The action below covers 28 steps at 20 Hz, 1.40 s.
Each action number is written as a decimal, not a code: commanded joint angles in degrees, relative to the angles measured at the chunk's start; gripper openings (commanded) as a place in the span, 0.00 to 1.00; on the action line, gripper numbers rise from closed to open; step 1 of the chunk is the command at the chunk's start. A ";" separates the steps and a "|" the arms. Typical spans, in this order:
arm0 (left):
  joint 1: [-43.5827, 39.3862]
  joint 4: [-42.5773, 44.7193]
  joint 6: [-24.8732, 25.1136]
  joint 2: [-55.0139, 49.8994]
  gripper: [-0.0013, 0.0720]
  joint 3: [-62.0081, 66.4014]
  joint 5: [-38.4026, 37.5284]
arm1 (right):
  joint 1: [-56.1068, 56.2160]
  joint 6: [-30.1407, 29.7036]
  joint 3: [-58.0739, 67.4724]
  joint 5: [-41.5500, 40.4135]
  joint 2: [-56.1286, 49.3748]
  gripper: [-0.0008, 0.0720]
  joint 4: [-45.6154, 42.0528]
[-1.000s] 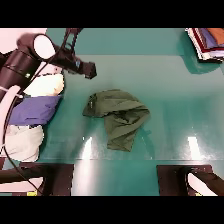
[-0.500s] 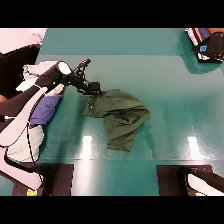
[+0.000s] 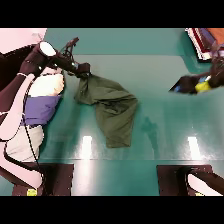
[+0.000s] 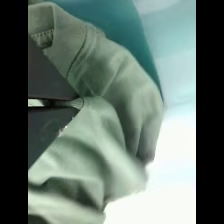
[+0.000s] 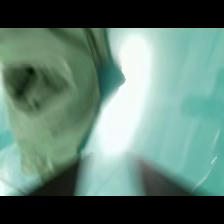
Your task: Fold the shirts.
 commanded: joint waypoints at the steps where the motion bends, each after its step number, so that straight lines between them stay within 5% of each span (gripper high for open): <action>1: 0.90 2.16 0.07 -0.07 0.05 5.03 -3.41 | 3.10 1.05 -20.37 -8.00 1.53 0.72 6.12; 6: 0.90 2.82 0.04 -0.07 0.05 5.03 -3.54 | 18.18 -4.04 -29.31 -24.13 -8.33 0.69 20.48; 10: 0.92 3.39 0.04 -0.07 0.05 5.03 -3.67 | 25.57 -4.46 -24.30 -29.66 -17.42 0.65 21.88; 13: 0.92 3.96 0.07 -0.07 0.05 5.18 -4.66 | 27.19 -5.03 -19.41 -30.29 -22.43 0.39 21.42; 15: 0.92 4.46 0.04 -0.02 0.05 6.60 -5.70 | 26.86 -5.86 -16.39 -30.25 -23.76 0.04 20.79; 22: 0.92 19.74 -0.50 19.26 0.05 14.05 -3.17 | 11.89 5.86 -1.40 -17.90 -6.91 0.04 -9.35; 28: 0.90 18.18 -0.50 39.41 0.05 16.17 -3.72 | 0.24 1.60 17.05 -12.35 10.12 0.04 -10.58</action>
